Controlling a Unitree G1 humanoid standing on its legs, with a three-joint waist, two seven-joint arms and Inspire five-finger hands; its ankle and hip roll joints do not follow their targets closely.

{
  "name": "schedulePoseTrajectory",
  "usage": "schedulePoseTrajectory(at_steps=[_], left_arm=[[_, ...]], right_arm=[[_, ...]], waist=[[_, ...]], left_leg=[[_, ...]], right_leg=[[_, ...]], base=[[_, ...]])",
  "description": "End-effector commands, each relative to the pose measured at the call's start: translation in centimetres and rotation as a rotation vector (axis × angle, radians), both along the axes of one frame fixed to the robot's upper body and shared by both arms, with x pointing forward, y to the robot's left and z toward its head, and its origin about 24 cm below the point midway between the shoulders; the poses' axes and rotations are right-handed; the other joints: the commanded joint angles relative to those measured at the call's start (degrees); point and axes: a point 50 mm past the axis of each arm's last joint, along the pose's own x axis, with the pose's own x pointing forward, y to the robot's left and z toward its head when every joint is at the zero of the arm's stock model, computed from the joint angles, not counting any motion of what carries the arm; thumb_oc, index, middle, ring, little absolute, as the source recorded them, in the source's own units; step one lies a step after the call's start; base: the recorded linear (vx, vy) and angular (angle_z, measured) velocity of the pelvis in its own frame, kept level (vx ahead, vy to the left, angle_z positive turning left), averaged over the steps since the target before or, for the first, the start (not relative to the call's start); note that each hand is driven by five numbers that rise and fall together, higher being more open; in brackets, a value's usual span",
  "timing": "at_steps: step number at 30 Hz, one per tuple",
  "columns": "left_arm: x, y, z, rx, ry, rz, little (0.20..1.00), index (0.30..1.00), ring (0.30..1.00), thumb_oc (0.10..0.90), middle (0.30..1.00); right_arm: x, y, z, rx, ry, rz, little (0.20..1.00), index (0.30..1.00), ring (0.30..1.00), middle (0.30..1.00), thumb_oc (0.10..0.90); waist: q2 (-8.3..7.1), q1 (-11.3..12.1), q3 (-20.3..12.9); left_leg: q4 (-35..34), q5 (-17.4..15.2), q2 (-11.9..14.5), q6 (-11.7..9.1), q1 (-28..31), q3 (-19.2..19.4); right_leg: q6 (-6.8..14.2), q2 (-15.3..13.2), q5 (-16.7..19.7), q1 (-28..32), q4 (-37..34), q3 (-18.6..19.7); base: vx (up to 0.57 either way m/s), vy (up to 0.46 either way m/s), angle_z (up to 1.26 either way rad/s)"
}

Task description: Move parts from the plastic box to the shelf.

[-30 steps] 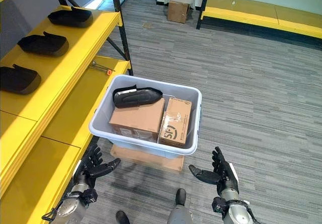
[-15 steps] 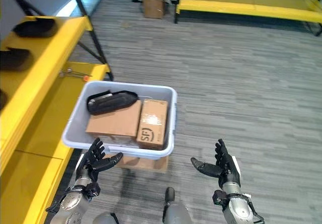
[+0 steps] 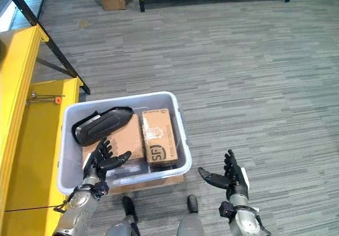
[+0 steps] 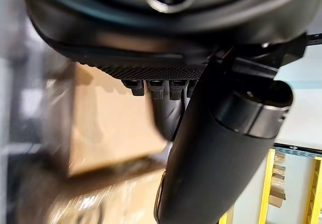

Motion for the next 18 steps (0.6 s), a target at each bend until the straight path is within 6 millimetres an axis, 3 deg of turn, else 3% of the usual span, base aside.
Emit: schedulePoseTrajectory(at_steps=[1,8,9,14,16,18], left_arm=[[0.5,0.7,3.8,0.007,-0.219,0.036,1.0,1.0,1.0,0.9,1.0],[0.4,0.8,4.0,0.014,-0.217,0.024,1.0,1.0,1.0,0.9,1.0],[0.4,1.2,4.3,0.026,-0.225,0.035,1.0,1.0,1.0,0.9,1.0],[0.4,1.8,4.6,0.033,-0.236,0.047,1.0,1.0,1.0,0.9,1.0],[0.4,1.8,4.5,0.032,-0.235,0.047,1.0,1.0,1.0,0.9,1.0],[0.4,1.8,4.4,0.031,-0.231,0.042,1.0,1.0,1.0,0.9,1.0]], right_arm=[[2.5,-2.1,5.4,-0.11,-0.259,-0.026,1.0,1.0,1.0,1.0,0.9],[2.4,-2.2,5.3,-0.114,-0.25,-0.037,1.0,1.0,1.0,1.0,0.9],[2.9,-2.1,6.0,-0.132,-0.281,-0.022,1.0,1.0,1.0,1.0,0.9],[3.8,-2.3,7.5,-0.194,-0.337,0.006,1.0,1.0,1.0,1.0,0.9],[4.1,-2.7,8.3,-0.243,-0.356,0.011,1.0,1.0,1.0,1.0,0.9],[4.9,-3.4,10.3,-0.374,-0.409,0.039,1.0,1.0,1.0,1.0,0.9]], waist=[[-1.39,0.0,-2.8],[-3.28,-0.3,-3.2],[-3.94,0.0,-3.1],[-4.44,0.9,-3.0],[-4.77,1.2,-2.8],[-5.0,1.7,-3.3]], left_leg=[[8.3,-3.9,8.4,-3.8,-3.3,-1.8],[9.2,-6.8,6.1,-1.8,-3.3,-0.6],[9.1,-7.0,6.6,-1.9,-3.0,0.6],[10.0,-8.2,8.0,-3.2,-2.5,0.8],[9.8,-6.3,8.9,-3.2,-2.7,1.1],[9.2,-5.2,9.7,-4.1,-2.7,0.4]], right_leg=[[2.2,-1.0,-4.6,0.6,4.3,0.1],[4.2,-2.7,0.0,-0.9,4.8,0.3],[5.0,-2.2,3.1,-2.1,4.5,-0.9],[5.2,-1.8,2.4,-1.3,4.0,-4.6],[4.4,-1.4,2.5,-1.1,3.4,-5.1],[3.8,-0.8,1.1,-0.2,2.5,-6.6]], base=[[0.04,0.158,-0.3],[0.02,0.084,-0.18],[-0.01,-0.001,-0.19],[0.03,-0.045,-0.33],[-0.01,-0.083,-0.07],[0.07,-0.108,0.1]])
